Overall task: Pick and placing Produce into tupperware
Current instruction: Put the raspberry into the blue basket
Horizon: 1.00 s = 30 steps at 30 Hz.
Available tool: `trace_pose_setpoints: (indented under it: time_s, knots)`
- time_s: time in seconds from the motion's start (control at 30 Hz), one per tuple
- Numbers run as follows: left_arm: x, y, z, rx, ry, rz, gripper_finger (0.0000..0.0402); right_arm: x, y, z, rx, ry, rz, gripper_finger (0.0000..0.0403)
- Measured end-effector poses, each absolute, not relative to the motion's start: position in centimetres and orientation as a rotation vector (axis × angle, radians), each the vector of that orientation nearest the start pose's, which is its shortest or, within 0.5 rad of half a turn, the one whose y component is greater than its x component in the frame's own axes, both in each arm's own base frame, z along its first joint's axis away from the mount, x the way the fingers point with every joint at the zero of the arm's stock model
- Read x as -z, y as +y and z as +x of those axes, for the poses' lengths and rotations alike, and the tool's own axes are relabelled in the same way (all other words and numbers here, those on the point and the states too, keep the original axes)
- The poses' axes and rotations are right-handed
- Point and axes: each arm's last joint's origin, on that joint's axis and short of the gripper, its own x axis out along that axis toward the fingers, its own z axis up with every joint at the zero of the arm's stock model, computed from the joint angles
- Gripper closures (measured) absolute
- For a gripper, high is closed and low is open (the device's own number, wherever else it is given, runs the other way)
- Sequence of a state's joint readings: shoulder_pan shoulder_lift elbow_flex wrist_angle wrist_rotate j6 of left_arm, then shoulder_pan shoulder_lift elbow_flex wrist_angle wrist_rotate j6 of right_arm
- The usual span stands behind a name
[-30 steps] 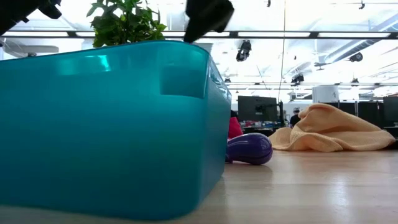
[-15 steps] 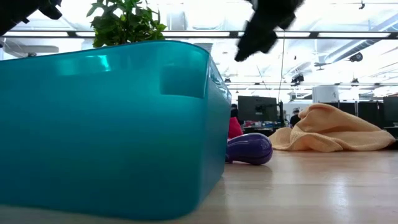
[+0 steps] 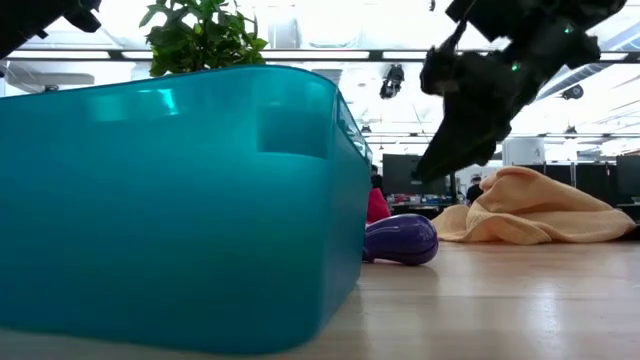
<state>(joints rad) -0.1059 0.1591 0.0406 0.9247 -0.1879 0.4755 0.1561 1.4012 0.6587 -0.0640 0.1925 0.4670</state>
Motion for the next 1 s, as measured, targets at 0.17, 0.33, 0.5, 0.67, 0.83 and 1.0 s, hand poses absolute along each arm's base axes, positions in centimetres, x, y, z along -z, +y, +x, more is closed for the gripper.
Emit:
trace_pose_setpoints:
  time_s: [0.17, 0.33, 0.5, 0.67, 0.83, 1.0]
  knots:
    - [-24.5, -0.3, 7.7, -0.264, -0.759, 0.332, 0.0202, -16.3, 3.6, 27.1, 0.270, 0.779, 0.300, 0.0185]
    - [-24.5, -0.3, 7.7, -0.264, -0.759, 0.333, 0.0202, -14.7, 3.7, 28.6, 0.282, 0.843, 0.262, 0.0129]
    - [-24.5, -0.3, 7.7, -0.265, -0.759, 0.333, 0.0202, -12.7, 3.8, 29.9, 0.277, 0.915, 0.198, 0.0104]
    - [-24.5, -0.3, 7.7, -0.264, -0.757, 0.334, 0.0202, -11.6, 3.9, 31.0, 0.275, 0.949, 0.174, 0.0106]
    - [-24.5, -0.3, 7.7, -0.264, -0.757, 0.334, 0.0202, -11.5, 4.0, 31.5, 0.270, 0.953, 0.164, 0.0121]
    - [-24.5, -0.3, 7.7, -0.265, -0.757, 0.334, 0.0202, -11.7, 4.0, 31.5, 0.263, 0.946, 0.171, 0.0136]
